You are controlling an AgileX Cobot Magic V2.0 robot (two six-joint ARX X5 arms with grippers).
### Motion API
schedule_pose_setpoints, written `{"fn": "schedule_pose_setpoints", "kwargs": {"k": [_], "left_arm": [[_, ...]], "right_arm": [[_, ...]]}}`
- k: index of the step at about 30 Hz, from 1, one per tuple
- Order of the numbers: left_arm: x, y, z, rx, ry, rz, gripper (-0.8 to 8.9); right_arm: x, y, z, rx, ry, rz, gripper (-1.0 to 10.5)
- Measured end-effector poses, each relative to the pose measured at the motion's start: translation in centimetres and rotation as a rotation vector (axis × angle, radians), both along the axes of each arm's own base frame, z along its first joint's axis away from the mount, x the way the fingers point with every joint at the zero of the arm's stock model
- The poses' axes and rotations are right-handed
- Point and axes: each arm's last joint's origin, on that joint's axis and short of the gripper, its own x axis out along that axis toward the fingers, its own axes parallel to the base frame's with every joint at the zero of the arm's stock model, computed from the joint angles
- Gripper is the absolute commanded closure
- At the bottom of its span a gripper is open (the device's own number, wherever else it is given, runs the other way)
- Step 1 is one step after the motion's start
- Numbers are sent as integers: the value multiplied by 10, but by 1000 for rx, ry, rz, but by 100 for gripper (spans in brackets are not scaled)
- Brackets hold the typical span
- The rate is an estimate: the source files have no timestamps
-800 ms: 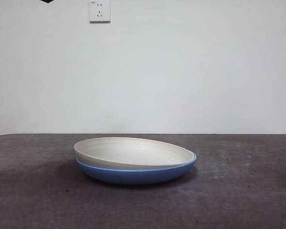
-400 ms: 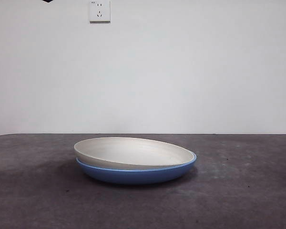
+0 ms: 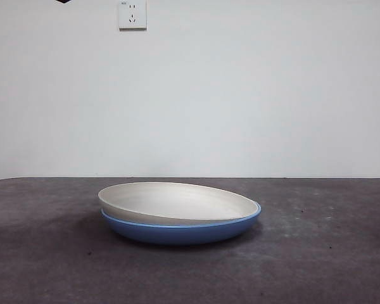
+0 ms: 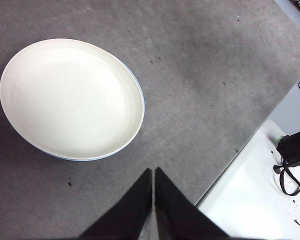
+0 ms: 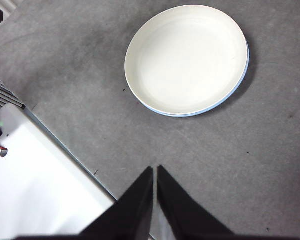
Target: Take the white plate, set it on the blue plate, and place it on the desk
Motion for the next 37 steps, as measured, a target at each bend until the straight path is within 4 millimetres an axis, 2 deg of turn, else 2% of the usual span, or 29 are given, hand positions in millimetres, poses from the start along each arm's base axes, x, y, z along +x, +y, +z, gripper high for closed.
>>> {"fn": "schedule_pose_setpoints", "kwargs": {"k": [4, 7, 13, 17, 21, 25, 31, 37], "left_arm": [[-2, 3, 2, -5, -21, 5, 804], [-6, 13, 12, -32, -129, 24, 804], [-16, 47, 40, -154, -579, 196, 804], [-32, 70, 38, -173, -862, 371, 804], [-51, 85, 16, -109, -988, 571, 804], [-58, 91, -17, -28, -990, 681, 804], [-61, 95, -71, 29, -950, 716, 804], [-57, 95, -120, 58, -878, 714, 804]], "right_arm": [[0, 0, 0, 0, 0, 0, 939], [0, 0, 0, 0, 0, 0, 939], [0, 0, 0, 0, 0, 0, 939], [0, 0, 0, 0, 0, 0, 939], [0, 0, 0, 0, 0, 0, 939], [0, 0, 0, 0, 0, 1, 939], [0, 0, 0, 0, 0, 0, 939], [0, 0, 0, 0, 0, 1, 939]]}}
